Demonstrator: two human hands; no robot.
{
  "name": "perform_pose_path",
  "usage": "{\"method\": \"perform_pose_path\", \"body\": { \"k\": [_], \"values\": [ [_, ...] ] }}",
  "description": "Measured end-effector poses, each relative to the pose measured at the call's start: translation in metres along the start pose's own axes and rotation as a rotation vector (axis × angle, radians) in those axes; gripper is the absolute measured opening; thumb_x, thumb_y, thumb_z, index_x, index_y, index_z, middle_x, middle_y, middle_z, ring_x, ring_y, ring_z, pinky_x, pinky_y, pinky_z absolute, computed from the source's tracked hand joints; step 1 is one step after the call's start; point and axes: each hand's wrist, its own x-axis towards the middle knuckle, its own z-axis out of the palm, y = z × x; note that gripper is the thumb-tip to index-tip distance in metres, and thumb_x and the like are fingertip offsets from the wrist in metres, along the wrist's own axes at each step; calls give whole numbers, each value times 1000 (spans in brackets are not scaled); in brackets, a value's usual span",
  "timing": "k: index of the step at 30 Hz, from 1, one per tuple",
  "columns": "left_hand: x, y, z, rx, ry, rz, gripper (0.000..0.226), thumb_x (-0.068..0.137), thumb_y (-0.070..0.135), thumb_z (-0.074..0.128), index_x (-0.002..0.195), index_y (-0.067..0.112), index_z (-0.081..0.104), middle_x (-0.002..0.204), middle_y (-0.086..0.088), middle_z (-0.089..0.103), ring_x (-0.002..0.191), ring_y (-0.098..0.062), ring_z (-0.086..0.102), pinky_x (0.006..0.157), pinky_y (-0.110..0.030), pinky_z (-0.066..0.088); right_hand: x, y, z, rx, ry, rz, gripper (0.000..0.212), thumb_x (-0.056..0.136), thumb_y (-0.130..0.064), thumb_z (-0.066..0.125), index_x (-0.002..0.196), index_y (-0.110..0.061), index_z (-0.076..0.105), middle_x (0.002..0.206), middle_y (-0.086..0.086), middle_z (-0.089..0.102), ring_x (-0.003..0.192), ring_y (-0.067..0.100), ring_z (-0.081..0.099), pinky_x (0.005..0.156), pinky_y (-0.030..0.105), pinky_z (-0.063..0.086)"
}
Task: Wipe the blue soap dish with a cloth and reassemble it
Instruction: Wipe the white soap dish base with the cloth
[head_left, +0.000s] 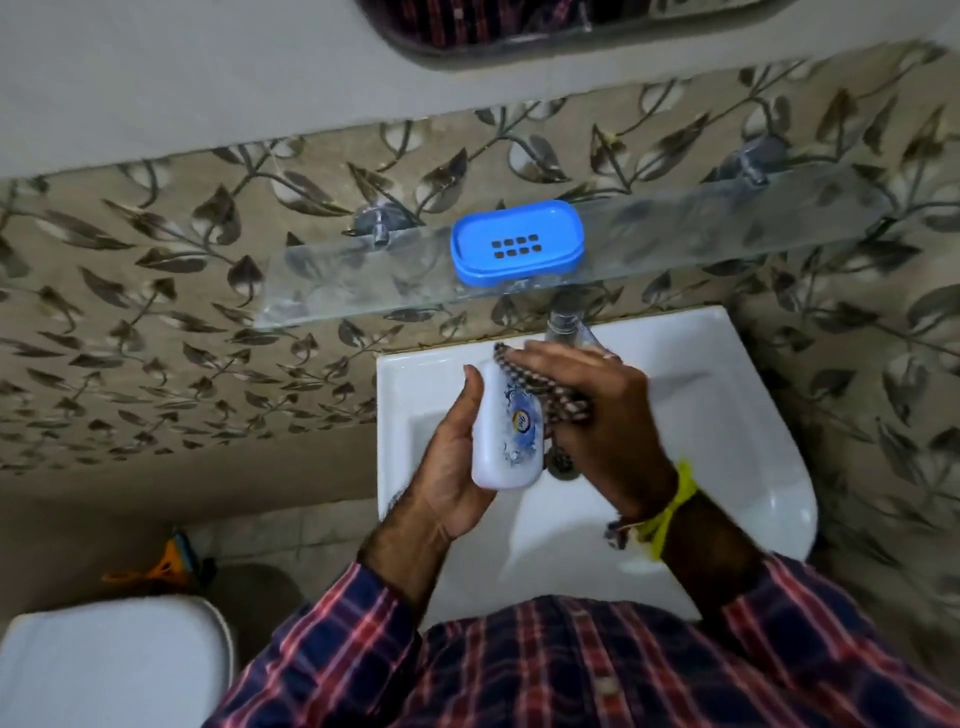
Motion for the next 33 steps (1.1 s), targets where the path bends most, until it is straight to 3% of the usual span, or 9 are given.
{"method": "perform_pose_path", "body": {
  "k": [2,5,10,15,20,24,26,29,33],
  "values": [
    [2,-5,8,50,54,17,64,92,64,41,139,23,52,150,0,51,128,-15,57,112,-35,39,1,-6,9,-85,-65,-24,53,67,11,66,118,-5,71,121,10,71,112,24,67,102,37,48],
    [6,-7,14,128,124,74,54,99,60,31,129,24,59,144,9,54,123,-6,60,101,-24,48,-3,-8,13,-53,9,66,53,65,14,62,116,0,71,118,13,72,110,27,68,100,41,51],
    [1,-11,22,163,76,56,51,95,66,42,108,25,68,116,19,62,111,-3,57,73,-24,61,-8,-7,2,-186,13,-41,48,66,1,60,111,-5,74,115,10,73,109,24,68,99,34,50],
    [-2,-13,38,-14,-34,79,59,104,53,30,125,15,70,129,0,68,119,-13,65,97,-29,55,2,-5,-12,-178,38,79,53,59,3,60,110,-5,72,109,9,71,99,28,68,88,33,54],
    [-1,6,35,-2,-41,49,67,93,68,40,104,16,81,111,-7,76,100,-19,74,79,-31,60,-15,-18,-12,-221,-80,-76,45,69,-7,55,110,-14,72,107,2,67,93,24,66,78,33,55],
    [1,-1,38,42,6,77,61,97,60,38,113,16,77,124,-3,71,113,-16,68,90,-29,56,-4,-6,-17,-193,21,78,44,62,5,65,102,-9,74,97,5,68,89,27,67,75,37,57],
    [0,0,38,-27,-37,50,62,100,58,36,111,13,77,122,-3,70,112,-15,67,96,-28,54,-2,-12,-16,-140,-8,31,45,65,4,60,106,-8,74,101,7,68,94,27,67,82,32,55],
    [0,8,41,2,-72,50,71,97,65,35,99,12,81,106,-9,75,97,-19,73,84,-32,60,-22,-21,-16,-124,-100,-89,43,73,-3,53,109,-10,73,107,7,68,97,26,67,82,31,54],
    [1,0,45,20,-16,25,73,97,64,31,91,12,82,96,-7,77,89,-16,75,82,-27,58,-19,-11,-15,-127,3,36,48,64,2,57,107,-10,75,103,6,69,93,29,68,77,39,56]
  ]
}}
